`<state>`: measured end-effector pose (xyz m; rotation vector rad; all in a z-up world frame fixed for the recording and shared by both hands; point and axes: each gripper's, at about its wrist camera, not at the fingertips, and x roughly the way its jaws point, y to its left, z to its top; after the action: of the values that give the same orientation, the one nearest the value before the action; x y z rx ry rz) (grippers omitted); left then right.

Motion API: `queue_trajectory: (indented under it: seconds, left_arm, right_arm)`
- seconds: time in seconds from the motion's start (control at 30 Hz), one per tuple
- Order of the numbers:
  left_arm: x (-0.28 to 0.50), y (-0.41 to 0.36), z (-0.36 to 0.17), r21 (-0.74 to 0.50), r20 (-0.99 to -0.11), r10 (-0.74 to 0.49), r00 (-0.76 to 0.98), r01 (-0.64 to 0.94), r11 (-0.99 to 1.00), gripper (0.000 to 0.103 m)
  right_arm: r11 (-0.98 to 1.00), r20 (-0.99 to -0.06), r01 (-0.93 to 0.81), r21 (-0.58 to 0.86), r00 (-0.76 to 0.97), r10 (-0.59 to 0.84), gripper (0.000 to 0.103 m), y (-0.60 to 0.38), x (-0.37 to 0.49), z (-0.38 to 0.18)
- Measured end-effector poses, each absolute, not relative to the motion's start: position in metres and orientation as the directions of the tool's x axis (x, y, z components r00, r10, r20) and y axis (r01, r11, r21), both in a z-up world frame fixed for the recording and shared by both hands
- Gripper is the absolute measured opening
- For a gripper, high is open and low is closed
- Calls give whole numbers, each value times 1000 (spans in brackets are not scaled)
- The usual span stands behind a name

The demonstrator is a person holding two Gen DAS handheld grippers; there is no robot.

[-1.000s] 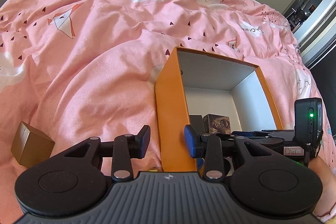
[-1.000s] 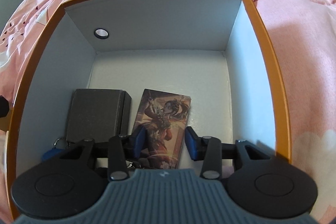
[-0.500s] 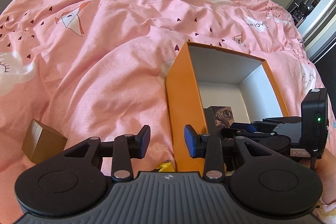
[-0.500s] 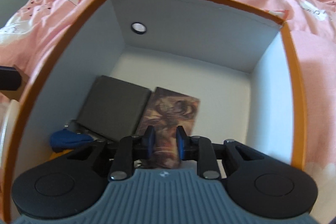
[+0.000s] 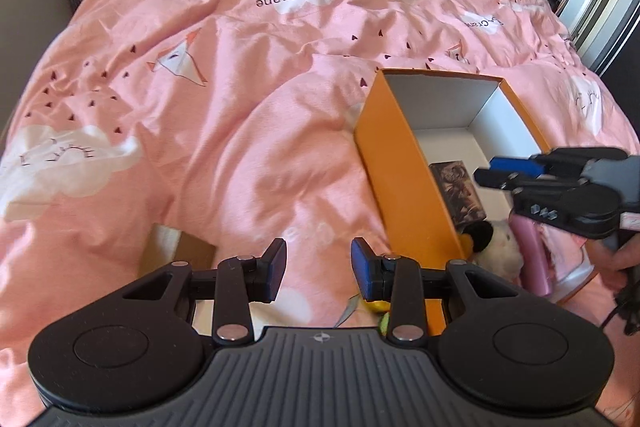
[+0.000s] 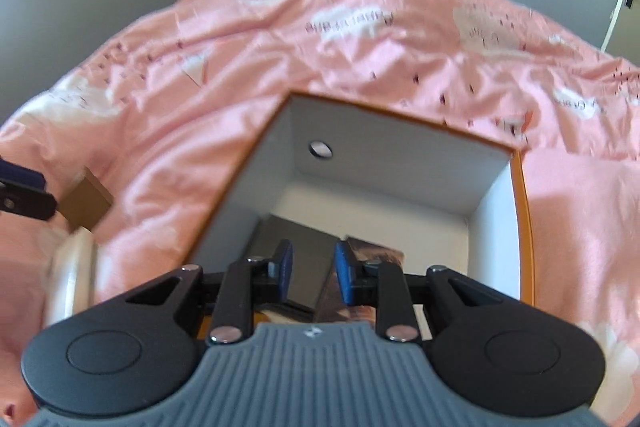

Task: Organize objects
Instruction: 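Open both tools to release the items and withdraw from the box, then grasp the gold cube box with the left tool while the right tool approaches the white glasses case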

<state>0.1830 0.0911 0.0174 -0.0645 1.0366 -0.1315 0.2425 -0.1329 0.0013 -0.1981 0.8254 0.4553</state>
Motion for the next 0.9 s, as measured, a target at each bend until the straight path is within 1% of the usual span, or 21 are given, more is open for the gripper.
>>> queue_trajectory:
  seconds: [0.17, 0.3, 0.47, 0.53, 0.6, 0.9]
  left_arm:
    - [160, 112, 29, -93, -849, -119, 515, 76, 993, 41]
    - [143, 129, 33, -69, -847, -90, 524, 59, 996, 41]
    - [129, 149, 25, -61, -855, -72, 514, 38, 997, 41]
    - [125, 157, 19, -55, -860, -66, 505, 36, 998, 41]
    - [122, 164, 13, -42, -866, -53, 497, 34, 999, 43]
    - [120, 194, -15, -64, -889, -74, 451, 38, 997, 44]
  right_arm:
    - [843, -676, -535, 58, 600, 427, 27, -106, 207, 28]
    - [789, -665, -607, 100, 549, 507, 35, -75, 182, 31]
    - [736, -706, -665, 131, 458, 540, 35, -33, 162, 13]
    - [719, -725, -681, 138, 425, 542, 37, -18, 157, 4]
    - [707, -742, -695, 131, 404, 535, 40, -4, 154, -4]
    - [701, -806, -705, 109, 350, 478, 40, 32, 166, -33]
